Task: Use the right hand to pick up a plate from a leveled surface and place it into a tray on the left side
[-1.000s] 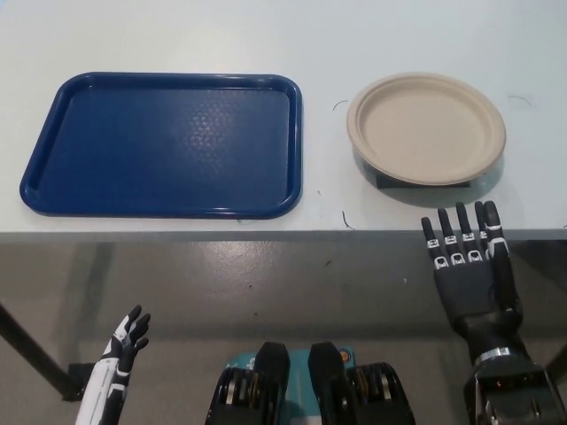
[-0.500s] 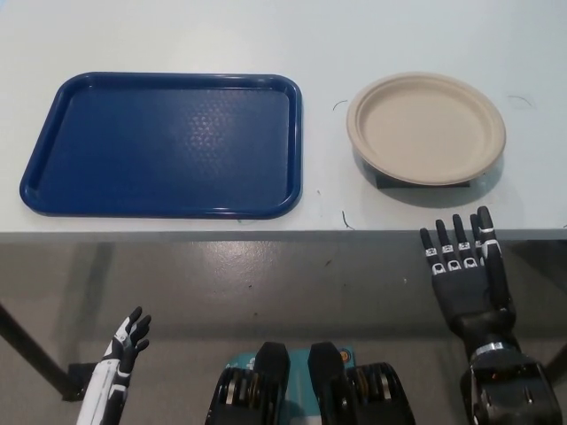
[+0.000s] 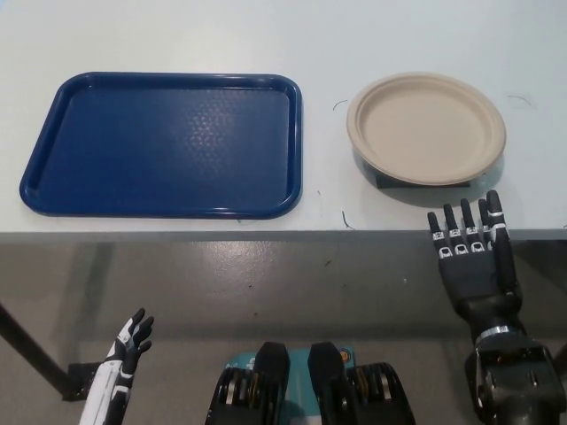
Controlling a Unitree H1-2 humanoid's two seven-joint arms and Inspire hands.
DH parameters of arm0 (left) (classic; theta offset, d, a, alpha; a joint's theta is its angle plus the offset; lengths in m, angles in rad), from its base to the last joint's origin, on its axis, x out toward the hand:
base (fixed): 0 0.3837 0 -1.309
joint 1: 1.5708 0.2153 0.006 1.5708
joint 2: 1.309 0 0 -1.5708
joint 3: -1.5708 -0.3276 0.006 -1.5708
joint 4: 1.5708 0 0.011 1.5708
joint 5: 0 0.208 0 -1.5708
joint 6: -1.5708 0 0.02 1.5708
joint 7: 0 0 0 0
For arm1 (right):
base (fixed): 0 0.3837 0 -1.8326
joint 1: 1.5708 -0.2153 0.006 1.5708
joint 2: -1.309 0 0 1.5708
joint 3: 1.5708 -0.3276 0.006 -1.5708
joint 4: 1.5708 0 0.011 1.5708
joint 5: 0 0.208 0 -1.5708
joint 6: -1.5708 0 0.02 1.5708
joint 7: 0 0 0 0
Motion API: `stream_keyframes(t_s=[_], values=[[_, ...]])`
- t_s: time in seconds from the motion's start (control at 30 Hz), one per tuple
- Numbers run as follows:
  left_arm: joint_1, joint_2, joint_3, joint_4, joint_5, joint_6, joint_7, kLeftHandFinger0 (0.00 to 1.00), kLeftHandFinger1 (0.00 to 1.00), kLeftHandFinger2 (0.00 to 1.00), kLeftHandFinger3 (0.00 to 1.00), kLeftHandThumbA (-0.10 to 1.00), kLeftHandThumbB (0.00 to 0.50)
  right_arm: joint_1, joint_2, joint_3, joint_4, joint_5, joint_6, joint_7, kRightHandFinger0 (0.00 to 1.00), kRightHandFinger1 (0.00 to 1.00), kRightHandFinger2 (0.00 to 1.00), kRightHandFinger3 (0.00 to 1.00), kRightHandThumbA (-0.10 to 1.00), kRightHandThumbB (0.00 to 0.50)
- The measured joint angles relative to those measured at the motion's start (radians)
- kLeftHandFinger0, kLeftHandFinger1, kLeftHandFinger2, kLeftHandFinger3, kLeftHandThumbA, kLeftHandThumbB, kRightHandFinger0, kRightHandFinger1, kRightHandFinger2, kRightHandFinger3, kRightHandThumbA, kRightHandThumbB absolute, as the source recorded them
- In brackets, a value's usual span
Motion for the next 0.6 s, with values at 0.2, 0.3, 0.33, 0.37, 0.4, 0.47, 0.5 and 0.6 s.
stream_keyframes(t_s=[0.2, 0.3, 0.33, 0.37, 0.4, 0.47, 0.5, 0.6], values=[[0.001, 0.0, -0.002, 0.001, 0.001, -0.001, 0.0, 1.0, 1.0, 1.0, 1.0, 1.0, 0.126, -0.025, 0.001, -0.012, 0.018, 0.002, 0.0, 0.0, 1.0, 1.0, 1.0, 1.0, 1.0, 0.404], [0.001, 0.0, -0.002, 0.001, 0.002, -0.001, 0.0, 1.0, 1.0, 1.0, 1.0, 1.0, 0.129, -0.035, 0.004, -0.016, 0.02, 0.002, 0.0, 0.0, 1.0, 1.0, 1.0, 1.0, 1.0, 0.404], [0.001, 0.001, -0.003, 0.001, 0.002, -0.001, 0.0, 1.0, 1.0, 1.0, 1.0, 1.0, 0.13, -0.041, 0.005, -0.018, 0.022, 0.002, 0.001, 0.0, 1.0, 1.0, 1.0, 1.0, 1.0, 0.404], [0.001, 0.001, -0.003, 0.001, 0.002, -0.001, 0.0, 1.0, 1.0, 1.0, 1.0, 1.0, 0.13, -0.046, 0.007, -0.019, 0.027, 0.002, 0.001, 0.0, 1.0, 1.0, 1.0, 1.0, 1.0, 0.398], [0.001, 0.001, -0.004, 0.001, 0.002, -0.001, 0.0, 1.0, 1.0, 1.0, 1.0, 1.0, 0.135, -0.05, 0.007, -0.02, 0.033, 0.002, 0.001, 0.0, 1.0, 1.0, 1.0, 1.0, 1.0, 0.395], [0.001, 0.001, -0.004, 0.001, 0.002, -0.001, 0.0, 1.0, 1.0, 1.0, 1.0, 1.0, 0.13, -0.055, 0.008, -0.022, 0.048, 0.002, 0.001, 0.001, 1.0, 1.0, 1.0, 1.0, 1.0, 0.385], [0.001, 0.002, -0.004, 0.001, 0.002, -0.001, 0.0, 1.0, 1.0, 1.0, 1.0, 1.0, 0.136, -0.058, 0.008, -0.025, 0.059, 0.002, 0.001, 0.001, 1.0, 1.0, 1.0, 1.0, 1.0, 0.382], [0.001, 0.002, -0.004, 0.001, 0.002, -0.001, 0.0, 1.0, 1.0, 1.0, 1.0, 1.0, 0.134, -0.063, 0.008, -0.032, 0.088, 0.001, 0.001, 0.002, 1.0, 1.0, 1.0, 1.0, 1.0, 0.37]])
